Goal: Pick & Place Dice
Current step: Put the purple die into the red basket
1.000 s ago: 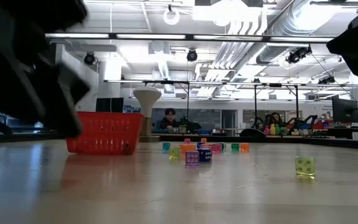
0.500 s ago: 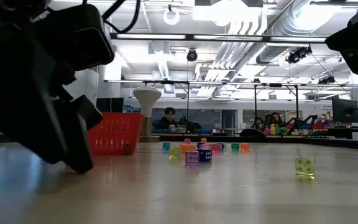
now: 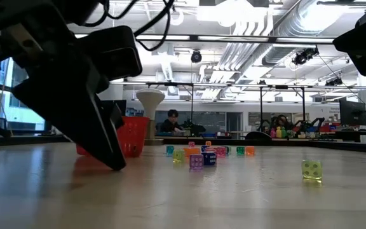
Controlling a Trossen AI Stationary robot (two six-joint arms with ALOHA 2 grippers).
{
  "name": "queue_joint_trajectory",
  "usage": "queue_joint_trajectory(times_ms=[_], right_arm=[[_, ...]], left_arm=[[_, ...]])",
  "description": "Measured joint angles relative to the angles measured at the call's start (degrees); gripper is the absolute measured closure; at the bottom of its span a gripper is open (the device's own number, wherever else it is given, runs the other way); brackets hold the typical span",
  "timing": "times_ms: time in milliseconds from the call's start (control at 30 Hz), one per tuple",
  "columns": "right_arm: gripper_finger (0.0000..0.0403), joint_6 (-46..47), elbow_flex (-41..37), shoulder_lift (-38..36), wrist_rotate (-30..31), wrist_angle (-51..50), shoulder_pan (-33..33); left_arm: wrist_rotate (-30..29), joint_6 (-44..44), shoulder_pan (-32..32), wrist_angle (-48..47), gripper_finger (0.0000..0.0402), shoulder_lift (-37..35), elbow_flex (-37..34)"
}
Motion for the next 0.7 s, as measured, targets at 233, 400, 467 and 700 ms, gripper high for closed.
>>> queue_joint_trajectory(times_ms=[233,400,467,700], right_arm=[[0.0184,0.0,0.0,0.0,0.0,0.0,0.0],[0.0184,0.0,0.0,0.0,0.0,0.0,0.0],[0.0184,0.0,0.0,0.0,0.0,-0.1,0.0],[0.0184,0.0,0.0,0.0,0.0,-0.1,0.0]], left_arm=[[1.8,3.3,1.5,3.4,0.0236,0.1,-0.2],[-3.4,12.2,-0.6,10.5,0.0236,1.0,-0.4],[-8.8,13.0,-1.8,12.0,0.0236,1.8,-0.3],[-12.5,14.4,-3.0,22.2,0.0236,7.5,-0.4]])
